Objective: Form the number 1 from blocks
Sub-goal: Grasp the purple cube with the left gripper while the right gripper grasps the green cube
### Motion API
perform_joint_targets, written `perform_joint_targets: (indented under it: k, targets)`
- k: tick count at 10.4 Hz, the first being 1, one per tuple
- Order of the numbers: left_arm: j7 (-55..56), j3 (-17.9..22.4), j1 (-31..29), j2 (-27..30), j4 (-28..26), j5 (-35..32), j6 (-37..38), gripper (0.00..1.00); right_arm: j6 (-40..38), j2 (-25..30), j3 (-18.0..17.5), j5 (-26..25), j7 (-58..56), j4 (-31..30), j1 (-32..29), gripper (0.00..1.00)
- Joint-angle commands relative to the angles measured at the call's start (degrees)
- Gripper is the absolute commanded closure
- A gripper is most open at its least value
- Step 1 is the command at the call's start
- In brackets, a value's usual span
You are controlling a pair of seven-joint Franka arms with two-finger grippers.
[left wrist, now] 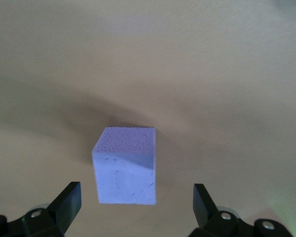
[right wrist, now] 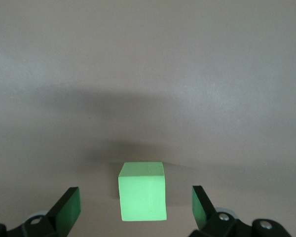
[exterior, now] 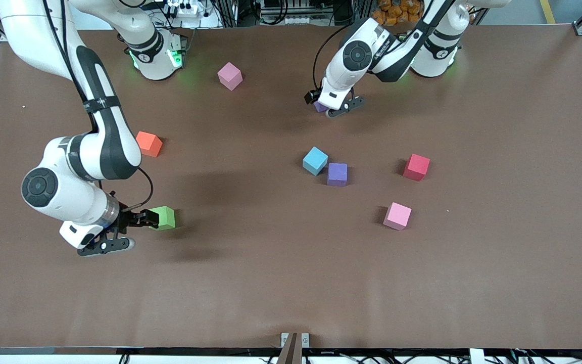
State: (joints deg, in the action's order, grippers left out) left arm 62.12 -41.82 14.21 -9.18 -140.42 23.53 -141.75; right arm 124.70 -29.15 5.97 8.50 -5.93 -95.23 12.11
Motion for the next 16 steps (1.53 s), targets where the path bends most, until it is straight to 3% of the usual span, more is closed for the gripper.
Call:
perform_joint_targets:
  k: [1, 9, 10, 12, 14, 16]
  targets:
    - [0.9, -1.7, -0.9, -0.2, -2.7, 1.3, -3.6, 0.00, 0.7, 1.1, 0.1, 2.1, -1.5, -3.5, -0.2, 0.00]
    - [1.2, -1.6, 2.0, -8.7, -2.9, 1.1, -10.3, 0.00, 2.1, -3.7, 0.4, 2.1, -2.2, -5.6, 0.0, 0.00]
    - [1.3, -1.6, 2.0, -9.2, -2.9, 1.0, -10.4, 0.24, 3.6, -4.5, 0.4, 2.1, -2.2, -5.6, 0.5, 0.00]
    - [1.4, -1.6, 2.0, -9.1, -2.7, 1.0, -10.3, 1.00, 4.7, -5.4, 0.5, 2.1, -2.2, -5.4, 0.7, 0.00]
    - [1.8, -2.0, 2.1, -7.2, -2.1, -0.8, -10.3, 1.00, 4.9, -5.9, 0.5, 2.0, -2.3, -5.2, 0.8, 0.00]
    - [2.5, -5.1, 2.1, -5.6, -1.3, -5.7, -10.3, 1.00, 6.3, -6.7, 0.5, 2.0, -2.4, -5.2, 1.3, 0.00]
